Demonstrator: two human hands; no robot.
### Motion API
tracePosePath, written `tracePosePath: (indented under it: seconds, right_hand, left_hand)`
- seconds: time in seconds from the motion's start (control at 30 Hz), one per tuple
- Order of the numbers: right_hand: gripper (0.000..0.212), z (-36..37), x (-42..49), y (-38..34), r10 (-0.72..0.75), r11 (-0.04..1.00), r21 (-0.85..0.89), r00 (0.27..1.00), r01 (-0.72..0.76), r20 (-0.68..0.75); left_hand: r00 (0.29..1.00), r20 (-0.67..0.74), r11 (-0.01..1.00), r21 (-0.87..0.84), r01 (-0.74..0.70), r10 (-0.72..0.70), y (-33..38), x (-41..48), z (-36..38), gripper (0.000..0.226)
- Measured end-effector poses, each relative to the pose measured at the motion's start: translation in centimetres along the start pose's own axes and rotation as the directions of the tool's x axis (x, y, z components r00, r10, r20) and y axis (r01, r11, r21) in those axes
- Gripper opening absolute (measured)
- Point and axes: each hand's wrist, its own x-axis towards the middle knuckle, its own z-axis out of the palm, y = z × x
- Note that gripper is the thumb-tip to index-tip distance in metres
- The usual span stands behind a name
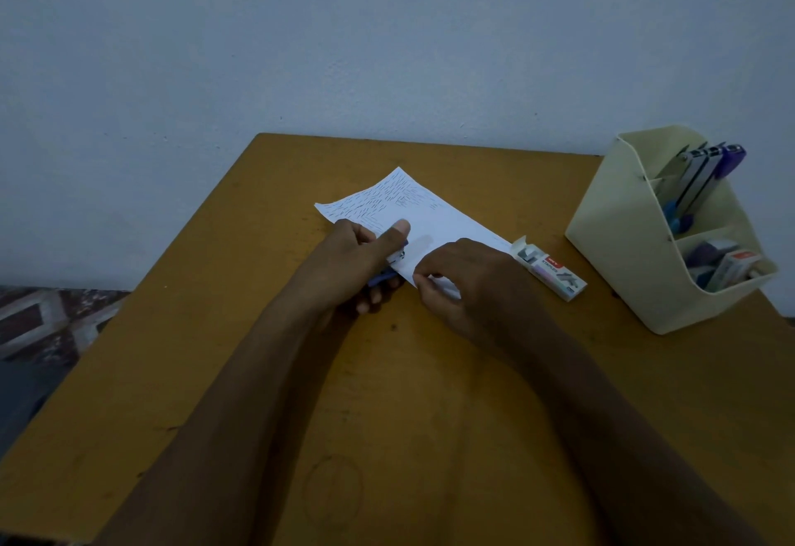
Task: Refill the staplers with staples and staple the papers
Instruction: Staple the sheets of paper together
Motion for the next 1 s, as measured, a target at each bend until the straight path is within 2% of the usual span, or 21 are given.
tracePosePath:
  seconds: [0.1,0.17,0.23,0.3,0.37,0.47,0.6,0.77,0.9,1.0]
  right_hand:
    - [0.017,0.1,-0.03,-0.14,-0.011,1.0,-0.001,1.0,0.011,-0.003]
    - [0.018,0.2,-0.08,-0.16,-0.02,1.0,0.019,1.0,0.02,-0.003]
    - [0.022,0.32,-0.06,-0.18,-0.024,0.998,0.051,1.0,0.024,0.001]
    - [0.027,0.4,-0.02,-0.24,-0.029,0.997,0.071,1.0,0.029,0.003]
    - [0.027,0.45,-0.01,-0.28,-0.033,0.996,0.08,0.999,0.033,0.002]
    - [0.027,0.5,0.02,-0.23,-0.044,0.995,0.093,0.999,0.044,-0.006]
    - [0.024,0.63,-0.02,-0.22,-0.071,0.994,0.083,0.997,0.072,-0.013]
    - [0.016,0.88,0.06,-0.47,-0.101,0.993,0.064,0.995,0.102,-0.026]
    - [0.02,0.7,0.13,-0.81,-0.115,0.991,0.067,0.993,0.116,-0.022]
    - [0.016,0.78,0.09,-0.93,-0.166,0.985,0.038,0.986,0.166,-0.003]
  left_hand:
    - [0.997,-0.048,0.997,-0.046,0.058,-0.06,-0.37,0.3,0.04,0.056]
    - [0.989,-0.098,0.984,-0.146,0.1,-0.115,-0.52,0.27,0.18,0.06]
    - [0.985,-0.128,0.964,-0.253,0.082,-0.117,-0.71,0.28,0.41,0.069]
    - [0.986,-0.134,0.945,-0.325,0.048,-0.096,-0.81,0.27,0.55,0.055]
    - [0.986,-0.106,0.913,-0.401,0.077,-0.13,-0.64,0.18,0.57,0.038]
    - [0.98,-0.008,0.87,-0.462,0.174,-0.2,-0.35,0.16,0.37,0.037]
    - [0.971,0.048,0.853,-0.467,0.231,-0.236,-0.2,0.21,0.03,0.04]
    - [0.978,0.078,0.911,-0.354,0.21,-0.195,-0.47,0.09,-0.12,0.047]
    - [0.982,0.12,0.939,-0.294,0.177,-0.148,-0.35,-0.01,-0.17,0.039]
    - [0.984,0.095,0.942,-0.29,0.171,-0.15,-0.4,0.04,-0.17,0.034]
